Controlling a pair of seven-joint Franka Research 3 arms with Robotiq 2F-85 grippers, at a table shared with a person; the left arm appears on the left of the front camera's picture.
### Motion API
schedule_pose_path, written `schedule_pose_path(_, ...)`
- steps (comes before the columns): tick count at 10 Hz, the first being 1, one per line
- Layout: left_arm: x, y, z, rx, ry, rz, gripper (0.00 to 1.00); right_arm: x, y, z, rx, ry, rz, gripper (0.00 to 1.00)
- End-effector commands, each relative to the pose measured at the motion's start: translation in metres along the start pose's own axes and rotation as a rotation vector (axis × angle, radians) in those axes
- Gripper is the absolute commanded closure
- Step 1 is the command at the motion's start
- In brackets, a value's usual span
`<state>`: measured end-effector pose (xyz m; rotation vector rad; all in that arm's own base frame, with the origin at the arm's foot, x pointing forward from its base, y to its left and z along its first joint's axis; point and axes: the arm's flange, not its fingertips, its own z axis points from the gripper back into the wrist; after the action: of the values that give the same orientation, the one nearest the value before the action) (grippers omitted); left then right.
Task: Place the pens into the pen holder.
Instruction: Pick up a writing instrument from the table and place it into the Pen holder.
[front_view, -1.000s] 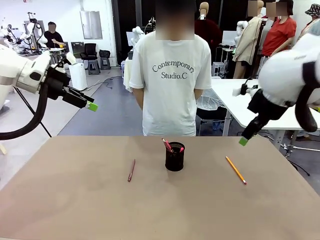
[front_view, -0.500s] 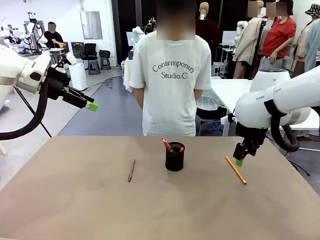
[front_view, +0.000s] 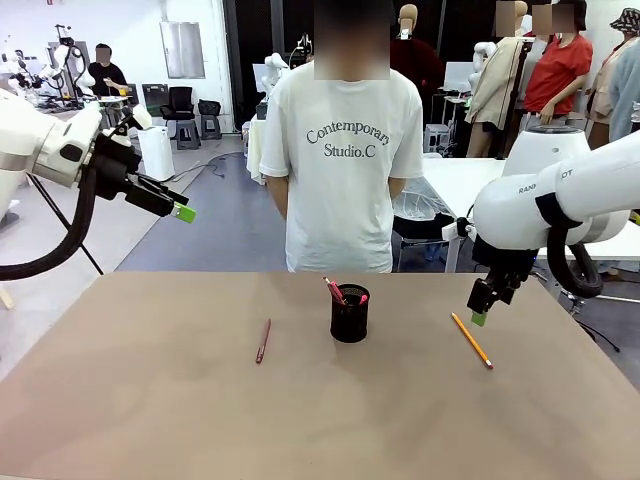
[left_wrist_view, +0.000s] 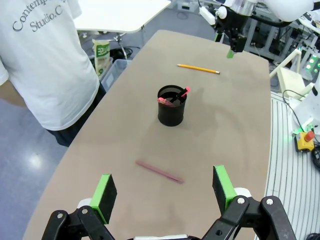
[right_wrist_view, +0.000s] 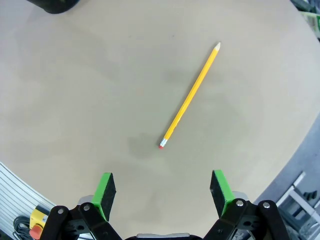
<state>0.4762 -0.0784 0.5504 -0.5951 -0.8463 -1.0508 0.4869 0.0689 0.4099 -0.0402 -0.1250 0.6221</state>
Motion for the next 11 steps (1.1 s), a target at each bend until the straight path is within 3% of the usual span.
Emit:
schedule_pose_path(1, -0.001, -0.001, 0.002, 0.003, 0.001, 0.002, 0.0, 0.023, -0.011, -0.009, 0.046, 0.033, -0.1, 0.0)
schedule_pose_path(4, -0.001, -0.001, 0.002, 0.003, 0.001, 0.002, 0.0, 0.07, -0.023, -0.024, 0.083, 0.058, -0.212, 0.0)
schedule_pose_path(7, -0.001, -0.001, 0.002, 0.003, 0.001, 0.002, 0.0, 0.101, -0.035, -0.048, 0.028, 0.055, -0.289, 0.0)
schedule_pose_path(11, -0.001, -0.001, 0.002, 0.003, 0.001, 0.002, 0.0, 0.086, -0.056, -0.079, -0.005, 0.032, -0.438, 0.0)
